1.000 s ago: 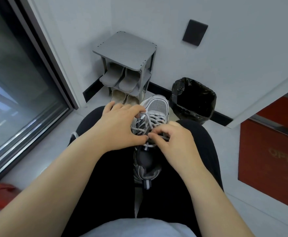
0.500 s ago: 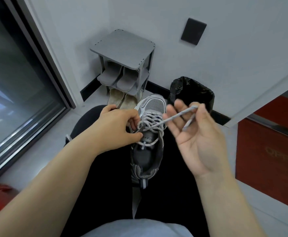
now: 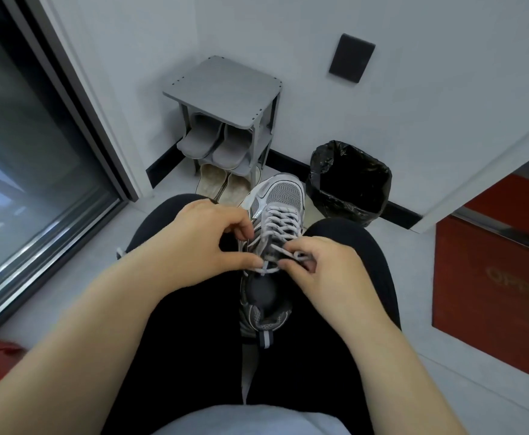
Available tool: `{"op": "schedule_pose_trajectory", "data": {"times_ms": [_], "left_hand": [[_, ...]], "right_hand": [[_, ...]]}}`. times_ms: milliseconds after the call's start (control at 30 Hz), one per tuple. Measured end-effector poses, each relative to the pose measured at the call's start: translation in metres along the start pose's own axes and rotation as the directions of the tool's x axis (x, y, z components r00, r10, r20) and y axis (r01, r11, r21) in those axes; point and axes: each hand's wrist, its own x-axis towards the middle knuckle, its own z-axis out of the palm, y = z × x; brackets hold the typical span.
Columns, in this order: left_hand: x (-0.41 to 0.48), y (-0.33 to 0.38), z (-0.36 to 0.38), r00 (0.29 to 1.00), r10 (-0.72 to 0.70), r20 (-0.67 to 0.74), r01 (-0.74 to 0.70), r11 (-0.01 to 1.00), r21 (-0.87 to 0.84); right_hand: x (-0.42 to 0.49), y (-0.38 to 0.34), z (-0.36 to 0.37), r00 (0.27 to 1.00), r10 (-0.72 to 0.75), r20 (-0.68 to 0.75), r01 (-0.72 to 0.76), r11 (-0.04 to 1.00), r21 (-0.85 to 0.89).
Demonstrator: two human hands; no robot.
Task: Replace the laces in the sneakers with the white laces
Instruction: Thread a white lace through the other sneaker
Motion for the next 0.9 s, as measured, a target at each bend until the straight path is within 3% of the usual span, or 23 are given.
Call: {"op": "schedule_pose_trajectory", "data": {"times_ms": [100, 267, 433, 533, 633, 733, 833, 900], "left_hand": [[-0.016, -0.008, -0.018, 0.993, 0.03, 0.115, -0.034, 0.999, 0.033], [-0.035, -0.017, -0.041, 0.975, -0.08, 0.208, 0.044, 0.984, 0.174], [-0.039, -0.018, -0.044, 0.959, -0.152, 0.241, 0.115, 0.981, 0.158], [-0.028, -0.002, -0.04, 0.988, -0.103, 0.115, 0.101, 0.995, 0.027], [-0.015, 0.032, -0.034, 1.0, -0.023, 0.012, 0.026, 0.955, -0.294], [-0.004, 0.059, -0.022, 0.997, 0.071, -0.037, -0.08, 0.82, -0.566], [0.005, 0.07, -0.007, 0.997, 0.045, -0.064, -0.077, 0.67, -0.739], [0.006, 0.062, 0.003, 0.994, -0.042, -0.105, -0.037, 0.756, -0.654]], "right_hand": [[0.001, -0.001, -0.003, 1.0, -0.005, 0.001, 0.005, 0.999, 0.043], [0.001, -0.002, -0.009, 0.999, -0.008, -0.032, 0.011, 0.993, 0.118], [-0.003, -0.003, -0.016, 0.997, 0.078, 0.009, -0.078, 0.994, 0.08], [-0.003, -0.004, -0.019, 0.989, 0.141, -0.037, -0.132, 0.975, 0.181], [-0.001, -0.004, -0.013, 0.978, 0.16, -0.133, -0.108, 0.936, 0.335], [0.001, -0.007, -0.011, 0.957, 0.242, -0.161, -0.104, 0.802, 0.588], [0.0, -0.012, -0.011, 0.947, 0.321, -0.036, -0.137, 0.502, 0.854], [-0.003, -0.016, -0.01, 0.96, 0.279, -0.005, -0.119, 0.424, 0.898]]}}
